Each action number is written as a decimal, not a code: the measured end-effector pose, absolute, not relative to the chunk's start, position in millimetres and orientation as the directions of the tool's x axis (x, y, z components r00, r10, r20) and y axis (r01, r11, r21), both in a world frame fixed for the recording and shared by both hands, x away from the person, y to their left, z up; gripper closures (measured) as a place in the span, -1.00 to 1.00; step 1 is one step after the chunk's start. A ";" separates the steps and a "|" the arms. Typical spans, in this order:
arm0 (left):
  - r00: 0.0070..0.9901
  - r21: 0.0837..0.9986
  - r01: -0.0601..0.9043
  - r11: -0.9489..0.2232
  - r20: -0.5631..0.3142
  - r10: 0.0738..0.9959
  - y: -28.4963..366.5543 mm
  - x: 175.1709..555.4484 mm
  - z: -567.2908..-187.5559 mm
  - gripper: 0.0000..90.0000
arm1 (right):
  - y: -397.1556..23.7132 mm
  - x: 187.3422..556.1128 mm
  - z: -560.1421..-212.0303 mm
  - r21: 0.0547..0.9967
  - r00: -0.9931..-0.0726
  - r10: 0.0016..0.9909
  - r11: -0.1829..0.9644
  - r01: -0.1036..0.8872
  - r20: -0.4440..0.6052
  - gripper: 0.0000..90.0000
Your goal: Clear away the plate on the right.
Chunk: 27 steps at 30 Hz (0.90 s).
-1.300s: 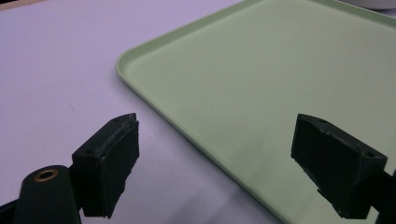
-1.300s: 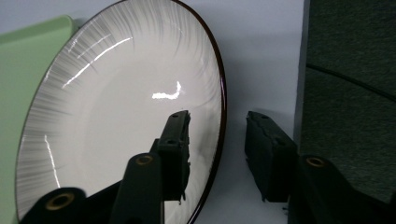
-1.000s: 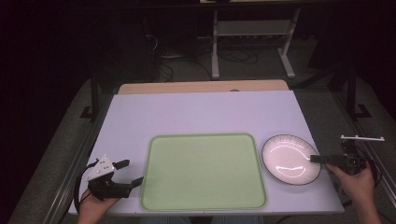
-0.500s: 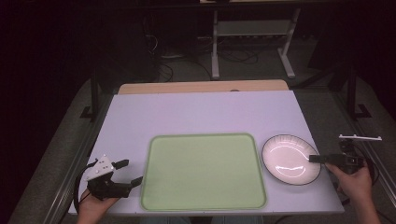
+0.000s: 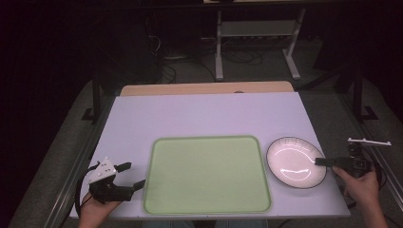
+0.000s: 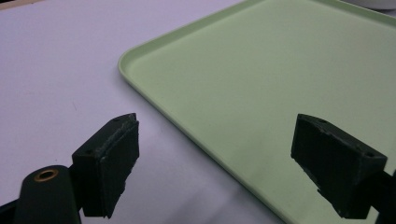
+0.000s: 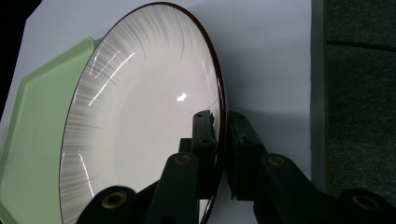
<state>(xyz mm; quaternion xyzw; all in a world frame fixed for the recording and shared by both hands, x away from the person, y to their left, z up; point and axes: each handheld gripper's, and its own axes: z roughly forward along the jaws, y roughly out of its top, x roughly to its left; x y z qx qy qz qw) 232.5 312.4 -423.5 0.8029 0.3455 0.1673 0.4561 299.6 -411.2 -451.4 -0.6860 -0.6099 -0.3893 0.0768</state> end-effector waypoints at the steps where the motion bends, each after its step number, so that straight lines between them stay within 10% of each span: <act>1: 0.705 0.848 0.403 -0.345 -0.047 0.708 312.6 232.7 -423.7 -0.67 | -411.4 299.7 -451.7 0.366 -0.040 0.775 -0.251 0.896 0.631 0.83; 27: 0.703 0.848 0.405 -0.341 -0.050 0.709 312.7 231.8 -423.6 -0.67 | -418.8 297.2 -457.2 0.294 0.028 0.690 -0.344 0.892 0.723 0.84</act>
